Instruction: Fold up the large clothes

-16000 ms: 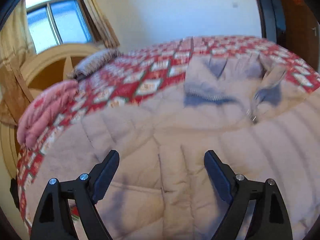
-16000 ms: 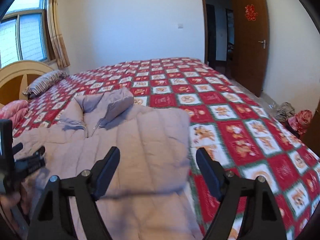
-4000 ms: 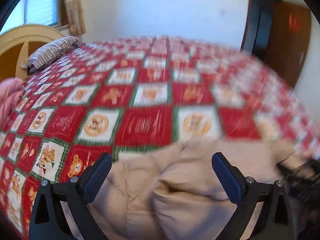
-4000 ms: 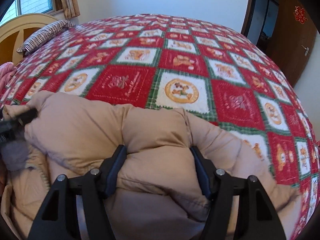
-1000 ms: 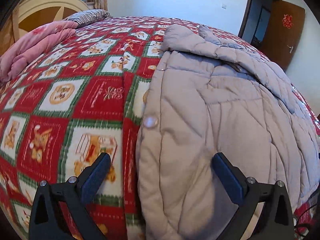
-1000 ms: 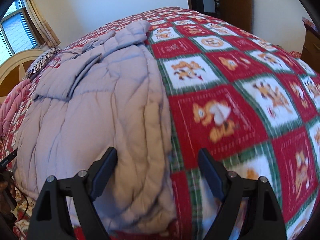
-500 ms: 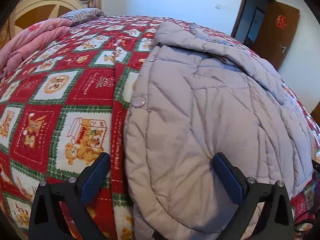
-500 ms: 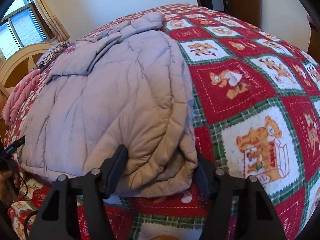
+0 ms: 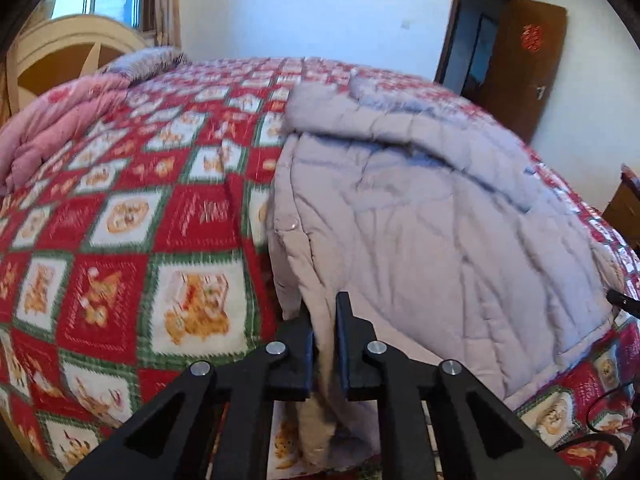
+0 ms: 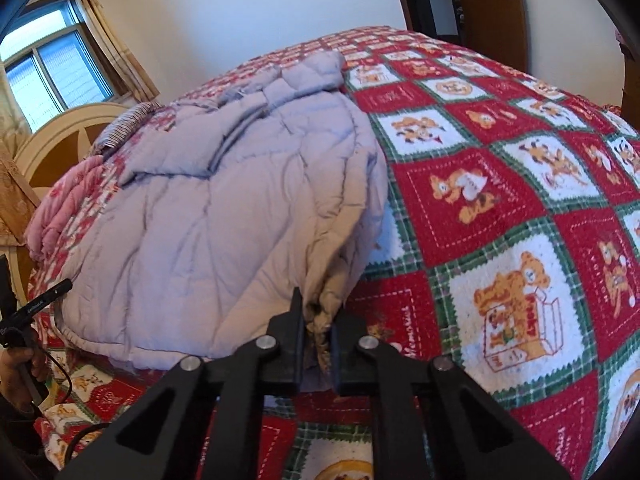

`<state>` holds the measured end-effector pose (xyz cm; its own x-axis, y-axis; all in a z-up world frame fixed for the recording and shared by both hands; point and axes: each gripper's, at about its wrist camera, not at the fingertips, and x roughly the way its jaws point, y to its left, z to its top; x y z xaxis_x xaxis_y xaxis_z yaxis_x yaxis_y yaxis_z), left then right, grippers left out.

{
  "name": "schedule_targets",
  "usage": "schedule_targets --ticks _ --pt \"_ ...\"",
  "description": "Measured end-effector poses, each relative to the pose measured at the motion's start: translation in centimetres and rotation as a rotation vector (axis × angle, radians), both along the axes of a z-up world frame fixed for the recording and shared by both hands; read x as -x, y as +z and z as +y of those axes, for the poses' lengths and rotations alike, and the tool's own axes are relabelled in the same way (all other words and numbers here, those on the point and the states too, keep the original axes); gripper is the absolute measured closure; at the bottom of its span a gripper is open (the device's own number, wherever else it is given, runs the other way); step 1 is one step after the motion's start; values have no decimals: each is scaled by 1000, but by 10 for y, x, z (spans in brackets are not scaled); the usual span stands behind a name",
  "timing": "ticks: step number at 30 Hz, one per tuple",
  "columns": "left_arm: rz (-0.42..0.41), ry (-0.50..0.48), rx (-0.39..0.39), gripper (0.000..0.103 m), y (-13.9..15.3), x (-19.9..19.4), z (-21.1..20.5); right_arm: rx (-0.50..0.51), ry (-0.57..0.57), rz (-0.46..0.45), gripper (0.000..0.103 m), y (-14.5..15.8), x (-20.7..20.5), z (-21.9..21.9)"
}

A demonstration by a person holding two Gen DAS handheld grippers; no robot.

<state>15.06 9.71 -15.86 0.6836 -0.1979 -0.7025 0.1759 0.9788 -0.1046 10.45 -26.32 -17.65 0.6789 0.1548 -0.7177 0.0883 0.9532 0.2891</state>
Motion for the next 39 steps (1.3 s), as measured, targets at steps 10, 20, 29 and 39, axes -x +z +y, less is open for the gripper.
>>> schedule_targets --ticks 10,20,29,39 --pt "27 14 15 94 -15 -7 6 4 4 -6 90 0 1 1" --pt "93 75 63 54 -41 -13 14 -13 -32 39 47 -17 -4 -2" --pt "-11 -44 67 95 7 8 12 -1 27 -15 92 2 8 0" --pt "-265 -153 256 96 142 63 37 -46 53 -302 93 122 76 -6"
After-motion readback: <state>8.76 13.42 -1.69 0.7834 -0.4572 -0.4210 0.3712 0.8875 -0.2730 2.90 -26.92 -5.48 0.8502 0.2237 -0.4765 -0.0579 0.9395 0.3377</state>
